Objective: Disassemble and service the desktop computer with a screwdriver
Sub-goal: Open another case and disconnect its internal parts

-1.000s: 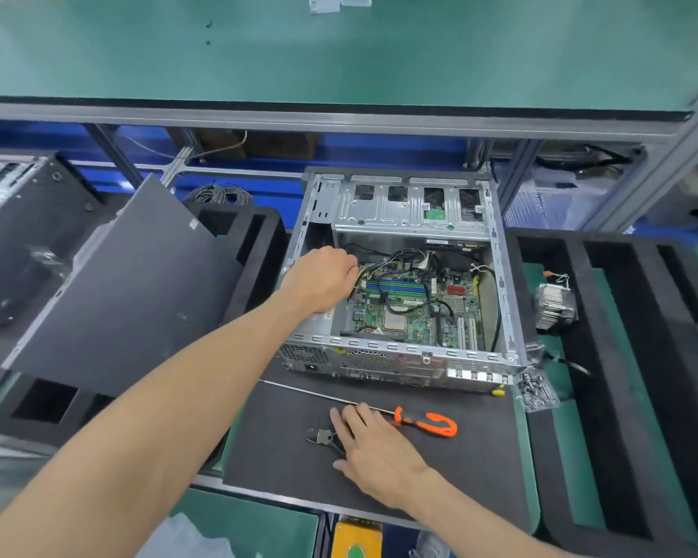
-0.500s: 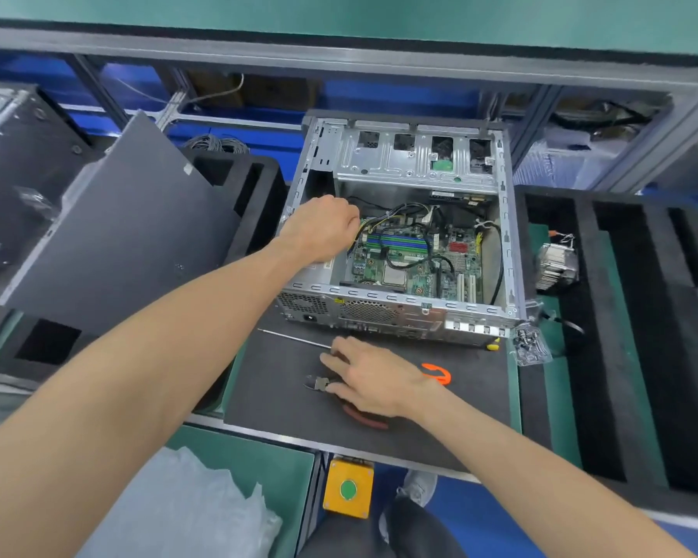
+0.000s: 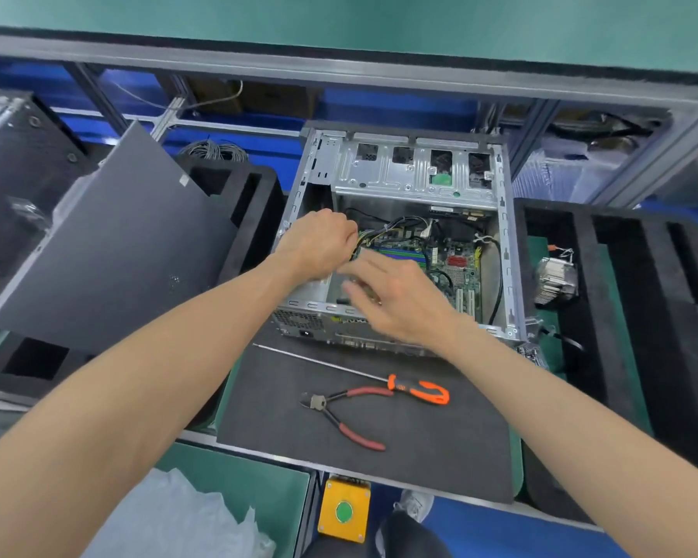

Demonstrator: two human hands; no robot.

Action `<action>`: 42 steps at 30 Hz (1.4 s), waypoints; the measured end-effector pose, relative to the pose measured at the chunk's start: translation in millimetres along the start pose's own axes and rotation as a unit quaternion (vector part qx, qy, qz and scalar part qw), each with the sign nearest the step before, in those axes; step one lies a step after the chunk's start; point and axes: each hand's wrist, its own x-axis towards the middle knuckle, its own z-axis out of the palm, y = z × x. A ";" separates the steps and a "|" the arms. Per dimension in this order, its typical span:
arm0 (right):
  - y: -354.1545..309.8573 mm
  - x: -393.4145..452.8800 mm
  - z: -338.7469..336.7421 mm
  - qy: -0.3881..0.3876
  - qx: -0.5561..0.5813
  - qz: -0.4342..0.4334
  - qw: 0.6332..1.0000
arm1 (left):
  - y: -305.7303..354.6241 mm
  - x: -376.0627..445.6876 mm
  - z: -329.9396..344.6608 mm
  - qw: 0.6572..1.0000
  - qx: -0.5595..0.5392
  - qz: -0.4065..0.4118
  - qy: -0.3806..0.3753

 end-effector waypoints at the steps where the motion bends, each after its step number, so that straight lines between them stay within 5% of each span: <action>1: 10.7 5.5 -1.6 0.008 0.010 0.042 0.999 | -0.1 0.4 0.4 1.000 0.001 -0.001 -0.005; 6: 73.5 26.5 6.9 -0.019 0.032 0.335 0.941 | -0.6 1.3 2.4 1.000 0.025 0.005 -0.011; 9: 98.8 34.3 17.0 -0.085 0.048 0.435 0.895 | 1.0 5.9 -1.6 0.999 0.020 -0.025 -0.043; 14: 113.3 41.4 33.7 -0.131 -0.006 0.409 0.903 | 7.5 31.0 -10.3 0.989 0.018 -0.086 -0.121; 24: 145.0 21.8 40.4 -0.190 -0.102 0.350 0.912 | 8.0 99.9 17.5 0.957 -0.008 -0.037 -0.287; 42: 152.1 19.7 39.4 -0.184 -0.066 0.385 0.902 | -6.5 117.6 43.8 0.953 -0.063 -0.092 -0.281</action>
